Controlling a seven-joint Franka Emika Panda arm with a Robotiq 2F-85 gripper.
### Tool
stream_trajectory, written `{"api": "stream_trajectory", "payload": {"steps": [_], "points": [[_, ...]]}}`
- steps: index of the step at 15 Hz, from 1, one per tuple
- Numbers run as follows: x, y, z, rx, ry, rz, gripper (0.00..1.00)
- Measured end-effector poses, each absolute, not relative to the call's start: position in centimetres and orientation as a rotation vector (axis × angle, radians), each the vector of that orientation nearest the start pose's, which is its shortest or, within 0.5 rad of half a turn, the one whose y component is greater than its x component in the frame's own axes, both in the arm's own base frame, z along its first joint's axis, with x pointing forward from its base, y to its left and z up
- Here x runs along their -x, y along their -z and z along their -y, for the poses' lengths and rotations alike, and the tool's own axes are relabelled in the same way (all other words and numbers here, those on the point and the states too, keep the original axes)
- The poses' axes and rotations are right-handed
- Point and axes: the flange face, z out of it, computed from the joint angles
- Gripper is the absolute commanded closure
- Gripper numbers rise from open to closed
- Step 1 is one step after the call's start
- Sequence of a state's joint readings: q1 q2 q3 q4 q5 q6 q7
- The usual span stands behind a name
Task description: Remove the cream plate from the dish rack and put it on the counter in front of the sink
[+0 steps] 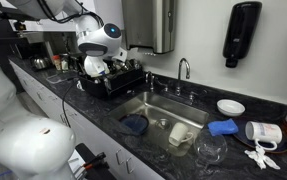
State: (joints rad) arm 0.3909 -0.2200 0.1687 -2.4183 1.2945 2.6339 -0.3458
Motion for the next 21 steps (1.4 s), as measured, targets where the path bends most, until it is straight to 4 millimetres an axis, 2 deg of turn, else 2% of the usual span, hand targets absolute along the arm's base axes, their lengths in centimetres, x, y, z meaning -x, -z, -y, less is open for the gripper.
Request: {"api": "stream_trajectory", "payload": {"steps": [7,13,21], "points": [[-43.2,-41.6,-24.3,2.254,0.345,-0.172,0.0],[-43.4,-42.4,-25.2,2.244,0.364,-0.128,0.0],[-43.4,-42.5,-25.3,2.25,0.365,-0.116,0.0]]}}
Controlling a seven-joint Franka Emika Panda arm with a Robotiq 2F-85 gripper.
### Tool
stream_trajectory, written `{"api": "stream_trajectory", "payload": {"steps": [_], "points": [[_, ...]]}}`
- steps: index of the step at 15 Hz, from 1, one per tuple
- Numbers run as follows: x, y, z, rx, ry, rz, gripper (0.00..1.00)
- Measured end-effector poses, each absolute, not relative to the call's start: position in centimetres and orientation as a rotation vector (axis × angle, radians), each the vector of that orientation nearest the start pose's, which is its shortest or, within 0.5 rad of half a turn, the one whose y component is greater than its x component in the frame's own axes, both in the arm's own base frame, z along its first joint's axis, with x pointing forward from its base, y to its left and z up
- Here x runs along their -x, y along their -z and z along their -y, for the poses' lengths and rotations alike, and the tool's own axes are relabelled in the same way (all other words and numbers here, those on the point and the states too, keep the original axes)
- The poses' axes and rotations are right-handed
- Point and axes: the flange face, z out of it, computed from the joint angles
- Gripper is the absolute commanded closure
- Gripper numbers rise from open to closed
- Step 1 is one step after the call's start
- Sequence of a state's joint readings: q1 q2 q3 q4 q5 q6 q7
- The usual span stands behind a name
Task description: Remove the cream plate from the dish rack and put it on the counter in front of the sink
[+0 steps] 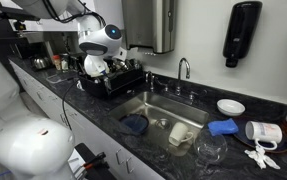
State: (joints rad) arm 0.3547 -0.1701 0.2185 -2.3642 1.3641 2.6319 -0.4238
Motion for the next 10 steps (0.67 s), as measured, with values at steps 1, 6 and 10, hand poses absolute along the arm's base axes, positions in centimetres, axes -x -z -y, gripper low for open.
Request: {"api": "stream_trajectory", "payload": {"steps": [1,6,10], "points": [[-43.4,-42.5,-25.3,2.249,0.363,-0.12,0.0],[-43.9,-41.7,-24.8,2.255,0.34,-0.165,0.0],[-44.9,-40.2,-25.0,2.269,0.313,-0.178,0.0]]}}
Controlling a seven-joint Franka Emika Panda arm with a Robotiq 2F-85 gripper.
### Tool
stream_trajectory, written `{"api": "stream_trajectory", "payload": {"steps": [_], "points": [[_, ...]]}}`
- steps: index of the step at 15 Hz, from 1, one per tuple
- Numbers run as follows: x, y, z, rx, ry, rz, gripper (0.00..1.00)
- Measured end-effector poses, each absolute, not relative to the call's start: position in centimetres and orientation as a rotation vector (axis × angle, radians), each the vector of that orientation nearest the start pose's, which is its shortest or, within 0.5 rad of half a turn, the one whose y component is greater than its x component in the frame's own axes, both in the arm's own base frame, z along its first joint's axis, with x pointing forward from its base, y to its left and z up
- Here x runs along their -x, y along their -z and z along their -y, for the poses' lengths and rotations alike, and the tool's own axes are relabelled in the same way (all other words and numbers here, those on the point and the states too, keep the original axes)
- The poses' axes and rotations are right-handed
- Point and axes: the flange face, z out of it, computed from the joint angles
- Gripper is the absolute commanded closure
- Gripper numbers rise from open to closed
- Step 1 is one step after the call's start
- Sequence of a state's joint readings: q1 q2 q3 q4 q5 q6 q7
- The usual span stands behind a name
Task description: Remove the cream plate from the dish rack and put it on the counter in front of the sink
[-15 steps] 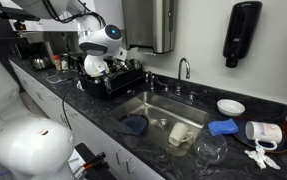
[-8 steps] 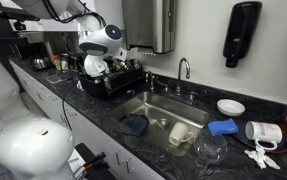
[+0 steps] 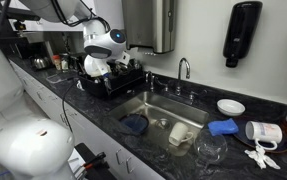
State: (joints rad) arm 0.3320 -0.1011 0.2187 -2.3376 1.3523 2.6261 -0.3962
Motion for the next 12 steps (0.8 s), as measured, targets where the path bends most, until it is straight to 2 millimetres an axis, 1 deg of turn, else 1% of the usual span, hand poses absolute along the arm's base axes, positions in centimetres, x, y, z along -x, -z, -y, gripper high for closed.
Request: {"api": "stream_trajectory", "payload": {"steps": [7,9,12], "points": [[-47.2,-40.5,-27.2,2.19,0.247,-0.139,0.0],[-47.7,-40.1,-27.4,2.177,0.223,-0.136,0.0],[-48.5,-39.5,-27.1,2.17,0.202,-0.146,0.0]]}}
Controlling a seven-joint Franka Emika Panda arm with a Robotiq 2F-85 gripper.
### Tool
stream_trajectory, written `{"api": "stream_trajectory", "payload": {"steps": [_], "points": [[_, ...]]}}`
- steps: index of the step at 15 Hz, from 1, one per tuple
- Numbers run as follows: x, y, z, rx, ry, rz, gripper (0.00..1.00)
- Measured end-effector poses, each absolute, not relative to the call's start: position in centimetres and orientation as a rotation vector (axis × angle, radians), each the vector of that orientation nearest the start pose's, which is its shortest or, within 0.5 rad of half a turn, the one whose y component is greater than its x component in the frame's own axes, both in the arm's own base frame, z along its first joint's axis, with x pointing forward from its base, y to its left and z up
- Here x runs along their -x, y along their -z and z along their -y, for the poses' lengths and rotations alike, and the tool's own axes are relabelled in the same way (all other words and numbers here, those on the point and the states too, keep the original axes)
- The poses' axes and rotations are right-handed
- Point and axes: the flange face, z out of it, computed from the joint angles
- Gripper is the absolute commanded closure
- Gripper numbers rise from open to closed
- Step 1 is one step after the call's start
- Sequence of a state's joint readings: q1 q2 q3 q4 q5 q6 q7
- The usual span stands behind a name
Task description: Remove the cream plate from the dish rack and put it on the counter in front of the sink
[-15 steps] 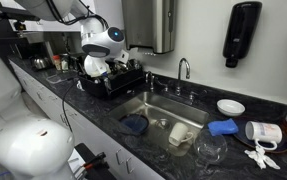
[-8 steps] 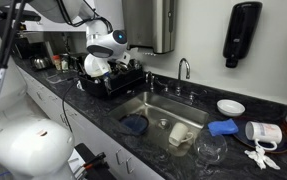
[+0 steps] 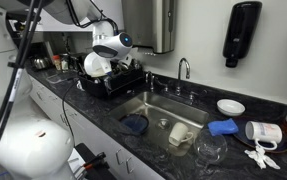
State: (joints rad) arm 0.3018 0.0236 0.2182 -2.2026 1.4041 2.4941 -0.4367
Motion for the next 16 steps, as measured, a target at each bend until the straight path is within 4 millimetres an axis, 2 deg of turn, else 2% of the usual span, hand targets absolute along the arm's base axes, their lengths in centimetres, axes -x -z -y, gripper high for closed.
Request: {"api": "stream_trajectory", "payload": {"steps": [16], "points": [[-48.95,-39.5,-26.54,2.205,0.197,-0.141,0.0]]}}
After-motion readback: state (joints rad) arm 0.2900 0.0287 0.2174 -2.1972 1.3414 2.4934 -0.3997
